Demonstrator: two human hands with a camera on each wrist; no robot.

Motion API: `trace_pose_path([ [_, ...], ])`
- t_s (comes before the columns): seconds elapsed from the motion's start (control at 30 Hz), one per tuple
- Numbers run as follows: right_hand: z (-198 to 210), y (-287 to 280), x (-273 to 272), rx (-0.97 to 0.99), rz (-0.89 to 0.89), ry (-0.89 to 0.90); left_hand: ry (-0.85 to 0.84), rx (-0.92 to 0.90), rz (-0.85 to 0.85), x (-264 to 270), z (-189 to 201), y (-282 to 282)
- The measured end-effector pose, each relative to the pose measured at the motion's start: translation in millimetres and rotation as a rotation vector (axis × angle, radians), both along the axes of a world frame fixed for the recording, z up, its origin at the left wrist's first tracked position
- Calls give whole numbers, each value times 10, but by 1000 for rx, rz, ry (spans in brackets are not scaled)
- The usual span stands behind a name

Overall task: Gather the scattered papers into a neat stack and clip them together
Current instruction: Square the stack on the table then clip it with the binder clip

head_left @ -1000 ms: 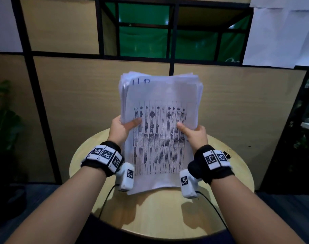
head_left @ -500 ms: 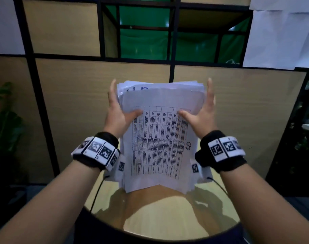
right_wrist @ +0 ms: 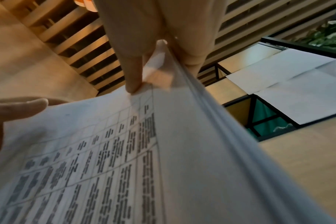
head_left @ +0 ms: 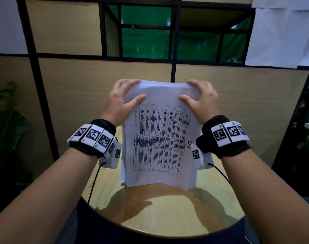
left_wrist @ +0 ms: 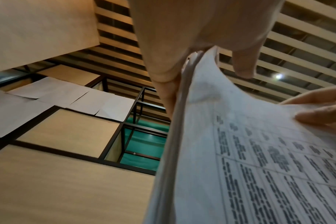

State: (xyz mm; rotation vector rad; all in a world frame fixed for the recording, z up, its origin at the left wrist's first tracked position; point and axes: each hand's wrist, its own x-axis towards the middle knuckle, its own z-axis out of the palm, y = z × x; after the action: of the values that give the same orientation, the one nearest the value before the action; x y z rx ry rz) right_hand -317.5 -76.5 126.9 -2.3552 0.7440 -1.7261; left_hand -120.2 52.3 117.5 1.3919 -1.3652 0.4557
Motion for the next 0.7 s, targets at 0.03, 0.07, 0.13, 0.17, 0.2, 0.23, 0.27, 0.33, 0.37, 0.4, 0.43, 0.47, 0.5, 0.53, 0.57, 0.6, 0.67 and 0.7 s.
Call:
trace_pose_path([
  [0.03, 8, -17, -1, -7, -10, -32, 34, -28, 6, 22, 5, 1],
  [0.07, 13, -29, -3, -4, -13, -53, 57, -44, 5, 38, 8, 2],
  [0.13, 20, -38, -11, 6, 21, -47, 55, -32, -7, 34, 19, 10],
  [0.17, 19, -35, -12, 6, 37, -28, 43, -10, -7, 27, 24, 10],
  [0.2, 20, -38, -12, 2, 43, -15, 34, 5, 7, 30, 28, 2],
  [0.23, 21, -48, -9, 2, 42, -15, 35, 5, 32, 37, 33, -8],
  [0.27, 23, -61, -7, 5, 33, -24, 45, -8, 59, 47, 38, -14],
  [0.33, 36, -74, 2, 21, 13, -35, 85, -51, 71, 55, 51, -19],
  [0.37, 46, -72, 0, 31, 8, -34, 108, -64, 59, 46, 68, -10],
  [0.4, 52, -58, -3, 42, 14, -38, 126, -69, 45, 53, 81, -10],
  [0.43, 43, -75, -7, 74, 27, -50, 165, -61, 19, 58, 90, -13],
  [0.47, 29, -90, -19, 122, 57, -77, 240, -34, -36, 84, 81, -27],
  [0.5, -17, -113, -27, 202, 105, -120, 355, 1, -132, 108, 53, -31],
  [0.53, -84, -124, -36, 306, 198, -178, 502, 36, -271, 128, 4, -27],
  [0.57, -177, -139, -41, 428, 324, -240, 647, 91, -409, 178, -108, -52],
  [0.6, -310, -173, -36, 557, 447, -276, 747, 175, -503, 224, -260, -88],
  [0.67, -613, -180, -25, 774, 524, -213, 789, 350, -538, 230, -567, -122],
  [0.7, -756, -200, -8, 839, 486, -138, 771, 369, -502, 191, -694, -139],
])
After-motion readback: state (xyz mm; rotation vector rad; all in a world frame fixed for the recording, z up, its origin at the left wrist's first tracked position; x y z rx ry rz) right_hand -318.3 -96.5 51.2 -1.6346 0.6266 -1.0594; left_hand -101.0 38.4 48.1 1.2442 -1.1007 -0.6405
